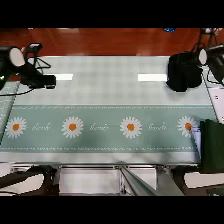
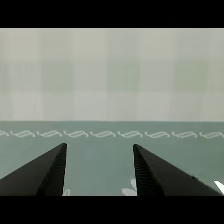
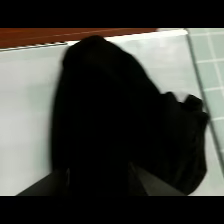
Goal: Fold the shirts.
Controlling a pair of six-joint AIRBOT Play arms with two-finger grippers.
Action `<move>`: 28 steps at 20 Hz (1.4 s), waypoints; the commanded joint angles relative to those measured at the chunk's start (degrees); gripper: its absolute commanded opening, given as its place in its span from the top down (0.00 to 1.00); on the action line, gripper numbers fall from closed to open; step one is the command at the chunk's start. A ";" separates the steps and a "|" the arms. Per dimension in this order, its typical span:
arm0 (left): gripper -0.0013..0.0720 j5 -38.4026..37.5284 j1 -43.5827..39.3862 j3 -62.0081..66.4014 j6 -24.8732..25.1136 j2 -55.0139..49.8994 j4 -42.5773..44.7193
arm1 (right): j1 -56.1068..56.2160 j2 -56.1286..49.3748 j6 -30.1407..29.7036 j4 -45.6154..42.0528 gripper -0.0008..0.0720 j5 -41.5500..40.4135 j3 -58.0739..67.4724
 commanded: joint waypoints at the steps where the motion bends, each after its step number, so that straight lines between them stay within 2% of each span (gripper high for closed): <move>1: 0.29 2.54 3.50 -9.51 1.20 9.88 -7.65 | -6.23 -7.50 -4.70 6.97 0.42 0.11 4.46; 6: 0.29 4.35 2.89 -23.82 1.01 19.47 -13.27 | -7.54 -15.15 -5.97 10.14 0.43 3.34 5.01; 7: 0.29 4.39 2.86 -25.14 1.05 19.56 -14.86 | -7.54 -15.89 -6.29 11.17 0.50 5.01 5.03; 8: 0.29 4.98 2.84 -26.08 1.07 19.34 -16.72 | -7.54 -16.28 -6.67 12.24 0.68 7.04 5.03; 9: 0.29 6.08 2.86 -26.82 1.49 19.21 -18.67 | -7.54 -16.11 -7.98 13.46 0.94 8.37 5.09; 11: 0.29 6.45 3.34 -26.23 2.84 19.34 -18.64 | -7.52 -14.67 -13.57 17.42 0.95 11.39 7.15; 13: 0.29 5.29 5.97 -23.41 3.10 20.22 -18.23 | -7.32 -11.54 -16.11 18.21 0.95 14.10 11.41; 18: 0.29 4.26 13.35 -17.94 4.35 29.73 -18.32 | -3.91 3.56 -22.75 22.23 0.96 13.57 20.79; 24: 0.29 3.98 13.55 -22.62 4.28 44.59 -18.93 | 3.85 16.74 -25.51 22.21 0.96 9.84 27.17; 28: 0.29 3.30 13.55 -25.53 4.33 47.32 -21.53 | 11.72 21.55 -27.89 22.21 0.96 8.98 30.84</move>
